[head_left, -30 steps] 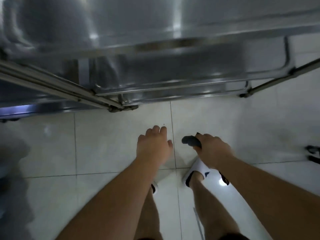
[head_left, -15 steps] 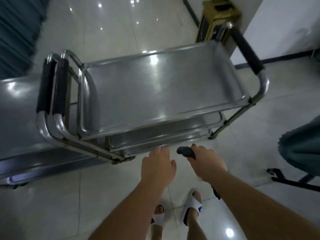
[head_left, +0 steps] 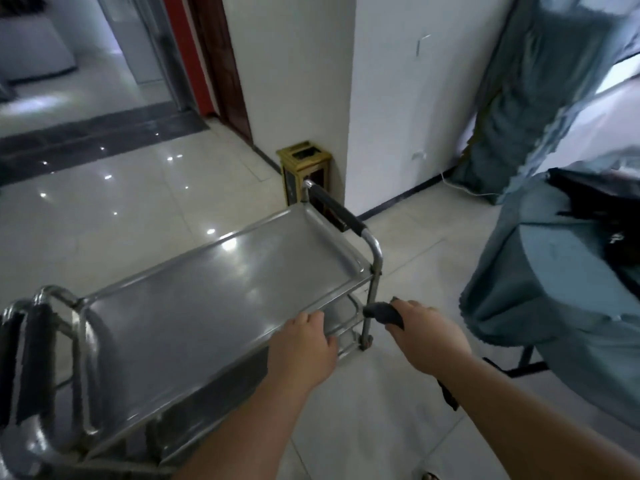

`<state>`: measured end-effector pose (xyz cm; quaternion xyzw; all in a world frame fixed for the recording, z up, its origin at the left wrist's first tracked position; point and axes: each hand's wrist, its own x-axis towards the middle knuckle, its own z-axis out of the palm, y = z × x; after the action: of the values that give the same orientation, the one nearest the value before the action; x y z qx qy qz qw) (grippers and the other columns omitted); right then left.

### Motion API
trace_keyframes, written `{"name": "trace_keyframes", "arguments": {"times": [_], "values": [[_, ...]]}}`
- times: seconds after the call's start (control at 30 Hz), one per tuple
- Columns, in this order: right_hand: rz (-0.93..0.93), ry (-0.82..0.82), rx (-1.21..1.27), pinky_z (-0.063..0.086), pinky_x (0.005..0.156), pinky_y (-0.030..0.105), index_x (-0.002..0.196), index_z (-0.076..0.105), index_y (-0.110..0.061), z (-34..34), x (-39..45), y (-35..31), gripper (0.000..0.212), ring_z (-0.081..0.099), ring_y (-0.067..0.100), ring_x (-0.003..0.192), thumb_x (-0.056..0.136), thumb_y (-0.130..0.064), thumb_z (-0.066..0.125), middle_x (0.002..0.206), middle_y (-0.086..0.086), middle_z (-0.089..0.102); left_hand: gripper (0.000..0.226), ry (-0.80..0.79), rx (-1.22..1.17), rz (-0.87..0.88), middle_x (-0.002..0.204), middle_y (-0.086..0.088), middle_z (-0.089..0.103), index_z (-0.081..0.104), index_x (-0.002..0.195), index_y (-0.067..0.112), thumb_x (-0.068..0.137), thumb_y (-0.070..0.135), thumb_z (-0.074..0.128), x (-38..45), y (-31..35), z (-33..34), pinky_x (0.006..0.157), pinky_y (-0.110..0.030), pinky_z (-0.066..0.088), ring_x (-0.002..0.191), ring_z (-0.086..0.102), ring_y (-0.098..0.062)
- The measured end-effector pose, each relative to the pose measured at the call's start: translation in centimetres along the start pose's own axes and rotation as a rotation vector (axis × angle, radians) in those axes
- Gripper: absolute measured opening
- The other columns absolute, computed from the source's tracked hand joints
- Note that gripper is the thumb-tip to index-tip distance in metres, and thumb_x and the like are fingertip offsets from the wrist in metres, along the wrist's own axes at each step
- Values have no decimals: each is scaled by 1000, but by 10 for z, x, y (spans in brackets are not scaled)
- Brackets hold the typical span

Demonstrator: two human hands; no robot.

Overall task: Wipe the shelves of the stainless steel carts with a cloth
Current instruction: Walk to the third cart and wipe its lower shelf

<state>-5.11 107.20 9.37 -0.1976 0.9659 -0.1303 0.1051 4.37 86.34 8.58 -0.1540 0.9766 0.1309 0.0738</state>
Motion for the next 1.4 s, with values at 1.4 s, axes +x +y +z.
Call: {"name": "trace_keyframes", "arguments": {"times": [1.4], "values": [[193,-36,-120,52,75,37,133,49,-33,-187,543,397,32,57,17,91,104,-48,43,117,-9,61,56,-136,119,183,143,-3,57,47,150,23,105,54,32,644,334,-9,92,-42,46,122,56,-22]]}}
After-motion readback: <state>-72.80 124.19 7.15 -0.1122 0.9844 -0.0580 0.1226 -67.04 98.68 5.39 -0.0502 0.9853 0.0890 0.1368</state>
